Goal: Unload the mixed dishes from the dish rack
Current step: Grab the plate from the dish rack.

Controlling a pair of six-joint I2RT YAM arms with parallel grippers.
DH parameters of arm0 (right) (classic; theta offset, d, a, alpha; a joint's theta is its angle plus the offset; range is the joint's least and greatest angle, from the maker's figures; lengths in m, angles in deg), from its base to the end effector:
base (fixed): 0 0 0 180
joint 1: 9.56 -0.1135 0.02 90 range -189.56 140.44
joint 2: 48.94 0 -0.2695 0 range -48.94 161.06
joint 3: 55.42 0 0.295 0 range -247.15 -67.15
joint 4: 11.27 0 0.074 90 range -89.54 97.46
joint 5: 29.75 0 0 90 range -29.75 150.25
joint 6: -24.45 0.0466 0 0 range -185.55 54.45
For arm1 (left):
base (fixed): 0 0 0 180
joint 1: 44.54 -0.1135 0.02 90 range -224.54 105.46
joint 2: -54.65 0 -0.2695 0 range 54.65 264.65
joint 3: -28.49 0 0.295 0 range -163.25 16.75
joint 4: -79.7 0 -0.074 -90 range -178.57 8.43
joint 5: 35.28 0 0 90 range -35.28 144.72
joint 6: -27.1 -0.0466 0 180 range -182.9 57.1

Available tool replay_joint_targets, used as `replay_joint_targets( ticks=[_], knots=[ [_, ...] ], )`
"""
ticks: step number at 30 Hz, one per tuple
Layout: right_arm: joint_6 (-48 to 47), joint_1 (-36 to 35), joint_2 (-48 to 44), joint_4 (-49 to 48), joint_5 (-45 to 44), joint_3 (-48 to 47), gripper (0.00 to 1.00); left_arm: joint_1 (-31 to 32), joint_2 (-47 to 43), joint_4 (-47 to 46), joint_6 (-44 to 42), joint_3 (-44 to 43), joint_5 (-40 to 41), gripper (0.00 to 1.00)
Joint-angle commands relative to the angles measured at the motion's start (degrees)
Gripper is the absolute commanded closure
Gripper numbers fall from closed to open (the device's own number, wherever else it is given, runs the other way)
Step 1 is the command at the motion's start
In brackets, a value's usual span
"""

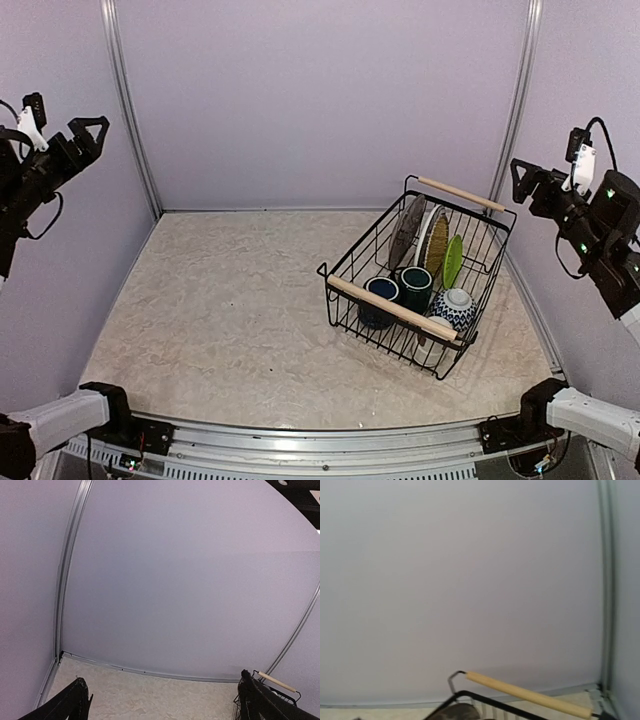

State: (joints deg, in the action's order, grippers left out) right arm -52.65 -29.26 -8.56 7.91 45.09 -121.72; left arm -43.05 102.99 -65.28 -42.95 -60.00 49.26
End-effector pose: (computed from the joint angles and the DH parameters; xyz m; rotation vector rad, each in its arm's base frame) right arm 0.1907 0.0553 0.4310 0.1304 1.4572 0.2721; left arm 0.1861 -0.0093 0.5158 -0.1624 1.4839 -0.3731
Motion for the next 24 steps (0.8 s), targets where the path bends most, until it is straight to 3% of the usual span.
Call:
replay_joint_targets(
  ticks=[1,9,24],
  knots=[
    [-0.36,3.65,1.84,5.53,0.77,-3.66,0.0,-4.5,2.05,2.06,5.7,0.83,-8.21,0.01],
    [-0.5,7.57,7.68,13.14,0.09,-9.16,0.0,-5.58,6.44,3.59,10.16,0.65,-13.93,0.01],
    [1.9,7.46,27.14,23.1,3.06,-16.58,0.0,4.22,14.26,8.41,10.37,-0.19,-14.03,0.01]
  ],
)
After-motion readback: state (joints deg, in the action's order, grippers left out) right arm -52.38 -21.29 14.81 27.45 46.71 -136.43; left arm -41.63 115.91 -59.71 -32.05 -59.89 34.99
